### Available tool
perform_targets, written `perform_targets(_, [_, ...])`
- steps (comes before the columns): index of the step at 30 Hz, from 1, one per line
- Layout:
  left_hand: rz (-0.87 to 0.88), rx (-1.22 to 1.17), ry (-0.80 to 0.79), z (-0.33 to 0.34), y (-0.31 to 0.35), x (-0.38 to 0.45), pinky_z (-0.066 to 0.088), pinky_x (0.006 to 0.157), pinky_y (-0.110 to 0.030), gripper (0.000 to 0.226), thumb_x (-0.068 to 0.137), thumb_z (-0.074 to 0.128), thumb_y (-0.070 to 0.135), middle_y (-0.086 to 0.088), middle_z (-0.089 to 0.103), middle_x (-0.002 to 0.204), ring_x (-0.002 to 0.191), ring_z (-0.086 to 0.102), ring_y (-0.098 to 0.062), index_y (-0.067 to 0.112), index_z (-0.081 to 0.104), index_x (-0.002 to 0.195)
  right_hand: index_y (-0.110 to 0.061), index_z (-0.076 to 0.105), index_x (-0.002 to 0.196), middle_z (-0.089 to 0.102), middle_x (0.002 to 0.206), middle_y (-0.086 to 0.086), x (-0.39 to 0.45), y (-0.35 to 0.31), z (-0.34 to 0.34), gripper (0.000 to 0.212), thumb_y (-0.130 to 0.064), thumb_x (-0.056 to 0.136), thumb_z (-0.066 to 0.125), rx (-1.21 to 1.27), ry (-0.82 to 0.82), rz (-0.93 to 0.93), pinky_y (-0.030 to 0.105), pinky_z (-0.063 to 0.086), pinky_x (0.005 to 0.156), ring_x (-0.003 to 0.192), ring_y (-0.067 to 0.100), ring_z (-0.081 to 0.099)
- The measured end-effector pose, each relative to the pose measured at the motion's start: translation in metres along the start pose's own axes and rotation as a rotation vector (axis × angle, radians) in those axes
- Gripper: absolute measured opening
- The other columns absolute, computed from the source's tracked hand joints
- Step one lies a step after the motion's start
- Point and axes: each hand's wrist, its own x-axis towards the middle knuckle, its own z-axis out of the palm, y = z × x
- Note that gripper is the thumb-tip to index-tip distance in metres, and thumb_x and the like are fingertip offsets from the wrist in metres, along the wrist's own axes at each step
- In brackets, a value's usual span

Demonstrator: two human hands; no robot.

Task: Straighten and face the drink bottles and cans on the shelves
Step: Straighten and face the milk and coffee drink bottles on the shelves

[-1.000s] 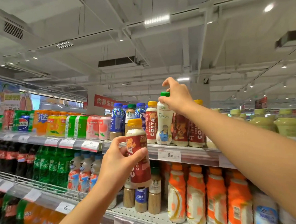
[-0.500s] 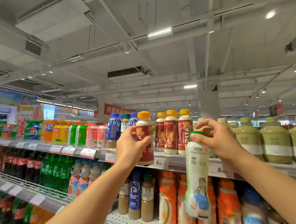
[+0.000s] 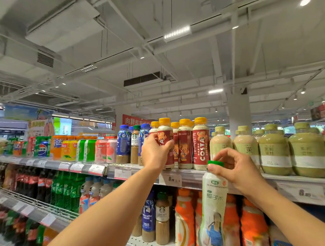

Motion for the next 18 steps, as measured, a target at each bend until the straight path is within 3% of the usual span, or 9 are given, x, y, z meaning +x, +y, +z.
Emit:
perform_targets(2, [0.017, 0.068, 0.013, 0.004, -0.002, -0.003, 0.048, 0.081, -0.031, 0.053, 0.083, 0.075, 0.058, 0.002, 0.066, 0.114, 0.105, 0.063, -0.019, 0.024, 0.064, 0.122, -0.037, 0.066, 0.084, 0.072, 0.08, -0.002, 0.003, 0.001, 0.002, 0.032, -0.038, 0.065, 0.091, -0.032, 0.014, -0.004, 0.035, 0.056, 0.071, 0.076, 0.017, 0.069])
perform_targets(6, [0.074, 0.225, -0.052, 0.003, -0.002, -0.003, 0.055, 0.085, -0.04, 0.054, 0.087, 0.066, 0.065, 0.002, 0.064, 0.118, 0.105, 0.063, -0.02, 0.024, 0.061, 0.122, -0.039, 0.064, 0.085, 0.072, 0.082, -0.004, 0.005, 0.001, 0.004, 0.043, -0.06, 0.054, 0.084, -0.071, 0.017, 0.013, 0.042, 0.058, 0.076, 0.08, 0.018, 0.069])
perform_targets(9, [0.114, 0.319, -0.112, 0.001, -0.008, -0.01, 0.054, 0.09, -0.04, 0.06, 0.09, 0.063, 0.063, -0.001, 0.059, 0.127, 0.113, 0.061, -0.022, 0.02, 0.055, 0.131, -0.038, 0.063, 0.085, 0.071, 0.081, -0.003, 0.005, 0.002, 0.003, 0.045, -0.062, 0.053, 0.084, -0.075, 0.025, 0.017, 0.047, 0.058, 0.078, 0.081, 0.021, 0.069])
perform_targets(12, [0.12, 0.237, -0.135, -0.001, -0.027, -0.025, 0.051, 0.102, -0.037, 0.072, 0.089, 0.07, 0.054, 0.002, 0.058, 0.136, 0.119, 0.06, -0.016, 0.02, 0.045, 0.146, -0.036, 0.063, 0.084, 0.071, 0.08, -0.002, 0.006, 0.003, 0.003, 0.046, -0.063, 0.053, 0.085, -0.054, 0.03, 0.016, 0.048, 0.059, 0.078, 0.08, 0.021, 0.069])
perform_targets(15, [0.158, 0.226, -0.095, -0.003, -0.044, -0.036, 0.052, 0.079, -0.022, 0.054, 0.089, 0.073, 0.049, 0.017, 0.063, 0.106, 0.091, 0.06, -0.003, 0.024, 0.053, 0.133, -0.037, 0.063, 0.084, 0.072, 0.082, -0.003, 0.008, 0.003, 0.002, 0.043, -0.058, 0.056, 0.088, -0.057, 0.021, 0.025, 0.047, 0.059, 0.081, 0.082, 0.02, 0.07])
perform_targets(18, [0.132, 0.28, -0.081, -0.003, -0.044, -0.039, 0.032, 0.057, -0.011, 0.035, 0.088, 0.073, 0.052, 0.024, 0.051, 0.079, 0.07, 0.047, 0.009, 0.029, 0.056, 0.109, -0.037, 0.064, 0.084, 0.074, 0.083, -0.004, 0.009, 0.002, 0.003, 0.048, -0.062, 0.051, 0.087, -0.04, 0.008, 0.05, 0.044, 0.06, 0.08, 0.082, 0.018, 0.071])
